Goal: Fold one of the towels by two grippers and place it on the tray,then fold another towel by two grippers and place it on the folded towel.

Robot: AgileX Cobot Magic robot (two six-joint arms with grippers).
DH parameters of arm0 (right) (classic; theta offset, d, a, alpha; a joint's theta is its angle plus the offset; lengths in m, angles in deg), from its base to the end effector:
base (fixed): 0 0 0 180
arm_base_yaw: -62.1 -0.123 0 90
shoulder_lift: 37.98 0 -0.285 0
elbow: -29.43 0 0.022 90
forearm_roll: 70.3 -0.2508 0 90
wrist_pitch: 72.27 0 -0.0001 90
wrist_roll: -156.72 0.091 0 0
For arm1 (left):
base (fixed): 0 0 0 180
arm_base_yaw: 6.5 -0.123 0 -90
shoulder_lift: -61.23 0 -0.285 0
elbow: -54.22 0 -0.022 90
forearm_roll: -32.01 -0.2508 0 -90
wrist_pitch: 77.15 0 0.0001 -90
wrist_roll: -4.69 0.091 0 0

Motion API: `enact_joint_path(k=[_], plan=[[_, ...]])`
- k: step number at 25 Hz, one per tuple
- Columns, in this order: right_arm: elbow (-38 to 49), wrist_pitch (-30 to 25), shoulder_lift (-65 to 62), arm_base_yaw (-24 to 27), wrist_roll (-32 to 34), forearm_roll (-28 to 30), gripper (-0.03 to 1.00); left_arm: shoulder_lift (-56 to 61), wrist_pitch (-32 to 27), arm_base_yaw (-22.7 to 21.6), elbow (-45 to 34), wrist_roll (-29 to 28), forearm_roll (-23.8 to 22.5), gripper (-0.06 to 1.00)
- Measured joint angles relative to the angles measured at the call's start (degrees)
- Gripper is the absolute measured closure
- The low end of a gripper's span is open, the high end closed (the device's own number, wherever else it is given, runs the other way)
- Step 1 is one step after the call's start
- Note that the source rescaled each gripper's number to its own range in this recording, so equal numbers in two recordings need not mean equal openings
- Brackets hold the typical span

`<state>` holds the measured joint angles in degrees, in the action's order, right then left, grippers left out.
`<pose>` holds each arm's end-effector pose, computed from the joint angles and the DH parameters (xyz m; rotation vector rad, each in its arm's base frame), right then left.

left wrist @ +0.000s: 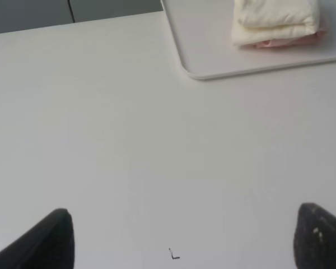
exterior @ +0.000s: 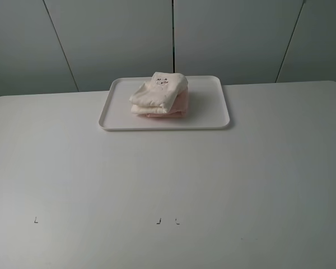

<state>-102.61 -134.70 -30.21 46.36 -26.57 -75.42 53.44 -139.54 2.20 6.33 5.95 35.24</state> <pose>-0.0092 0.0049 0.2782 -0.3480 2.0382 0.2412 -0.0081 -0.0034 0.2784 0.1830 2.0545 -0.1479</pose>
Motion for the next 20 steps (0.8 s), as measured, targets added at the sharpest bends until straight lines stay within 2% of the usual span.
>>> enact_joint_path(k=[5,8,20], plan=[[0.0,0.0,0.0,9.1,0.2,0.0,-0.02,0.0,0.0,-3.1,0.0,-0.6,-0.3,-0.05],[0.0,0.0,0.0,12.9,0.4,0.1,-0.02,0.0,0.0,-4.5,0.0,-0.6,-0.5,-0.05],[0.0,0.0,0.0,14.1,0.8,0.4,-0.02,0.0,0.0,-4.7,0.0,-0.6,-0.6,-0.05]])
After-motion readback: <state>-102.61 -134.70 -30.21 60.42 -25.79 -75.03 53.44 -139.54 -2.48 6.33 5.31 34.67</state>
